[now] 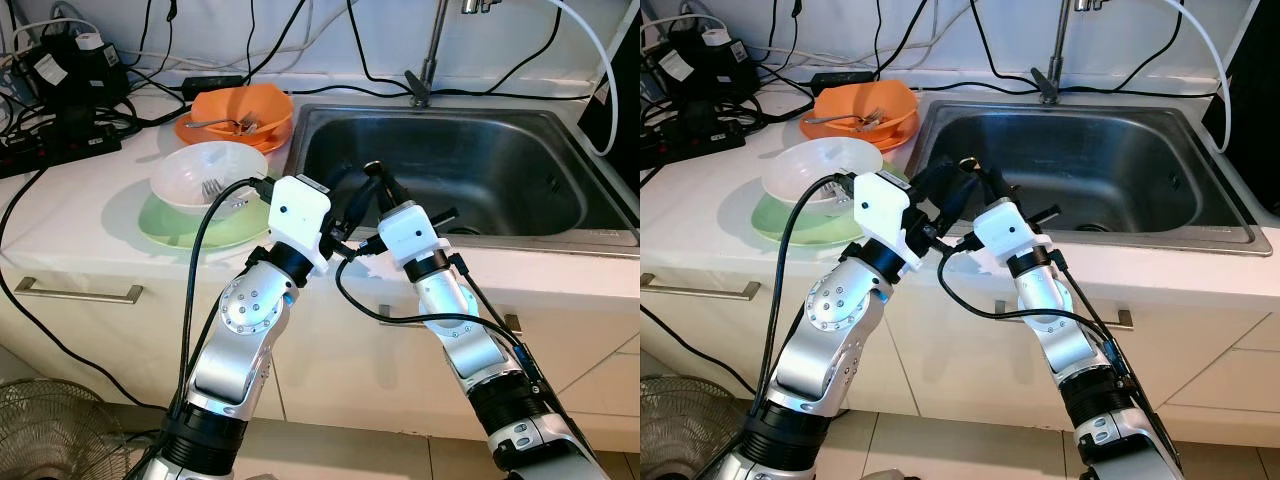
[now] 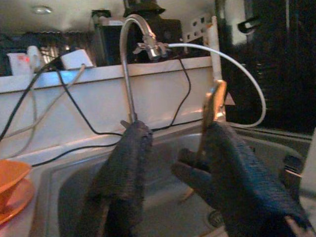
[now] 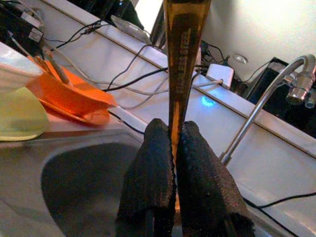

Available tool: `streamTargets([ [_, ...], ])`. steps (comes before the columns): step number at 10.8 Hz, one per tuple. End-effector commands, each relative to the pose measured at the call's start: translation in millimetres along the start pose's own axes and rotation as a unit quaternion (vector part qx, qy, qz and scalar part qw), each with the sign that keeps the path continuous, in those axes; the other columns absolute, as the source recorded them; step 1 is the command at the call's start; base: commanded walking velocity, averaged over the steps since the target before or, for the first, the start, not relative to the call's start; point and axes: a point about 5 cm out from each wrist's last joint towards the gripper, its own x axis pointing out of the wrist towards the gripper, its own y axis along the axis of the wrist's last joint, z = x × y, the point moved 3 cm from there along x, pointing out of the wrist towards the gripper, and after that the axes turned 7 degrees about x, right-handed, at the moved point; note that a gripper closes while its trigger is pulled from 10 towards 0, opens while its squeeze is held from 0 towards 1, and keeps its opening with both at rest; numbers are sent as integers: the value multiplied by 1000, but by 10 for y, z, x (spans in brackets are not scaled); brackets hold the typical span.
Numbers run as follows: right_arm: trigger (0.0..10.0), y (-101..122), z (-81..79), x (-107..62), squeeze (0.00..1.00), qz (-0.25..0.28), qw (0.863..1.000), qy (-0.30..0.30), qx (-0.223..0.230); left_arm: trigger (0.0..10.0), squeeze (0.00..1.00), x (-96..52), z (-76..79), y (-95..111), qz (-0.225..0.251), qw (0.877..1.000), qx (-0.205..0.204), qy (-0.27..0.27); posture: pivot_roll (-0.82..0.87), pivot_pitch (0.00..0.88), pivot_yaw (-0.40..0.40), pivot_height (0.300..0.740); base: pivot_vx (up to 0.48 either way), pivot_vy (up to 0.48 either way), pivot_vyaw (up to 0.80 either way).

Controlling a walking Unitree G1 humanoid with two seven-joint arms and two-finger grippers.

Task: Kitchen organization

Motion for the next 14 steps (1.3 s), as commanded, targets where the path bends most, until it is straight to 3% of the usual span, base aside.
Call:
streamTargets([
  [1,0,7,106,48,0,-2,1000,-23,9,10000,1000,-23,-54,-8,-1,1000,-3,18,97,0,55,740,0,0,0],
  [2,0,-3,140,55,0,-5,999,-32,15,10000,1000,-37,-71,-17,-2,1000,-9,24,98,0,55,740,0,0,0],
  [3,0,-54,269,77,0,-20,997,-61,32,10000,0,-84,-123,-104,-17,999,-17,43,98,0,55,740,0,0,0],
  [5,0,-155,519,119,0,-51,992,-106,49,10000,0,-180,-196,-340,-65,995,-39,65,97,0,53,740,0,0,0],
  [7,0,-232,699,159,0,-75,986,-132,68,10000,0,-290,-134,-604,-126,991,-42,36,95,0,52,740,0,0,0],
  [8,1412,-256,808,232,0,-92,985,-133,51,10000,0,-330,-76,-695,-156,987,-43,14,96,0,54,740,0,0,0],
  [9,10000,-255,885,298,0,-102,984,-138,53,10000,0,-342,-28,-752,-176,983,-48,-2,93,0,53,740,0,0,0],
  [11,10000,-348,977,427,0,-162,973,-138,83,10000,0,-311,21,-772,-185,982,-48,-14,92,0,52,740,0,0,0],
  [14,10000,-532,870,476,0,-259,952,-104,129,10000,0,-303,41,-768,-191,980,-45,-20,95,0,51,740,0,0,0],
])
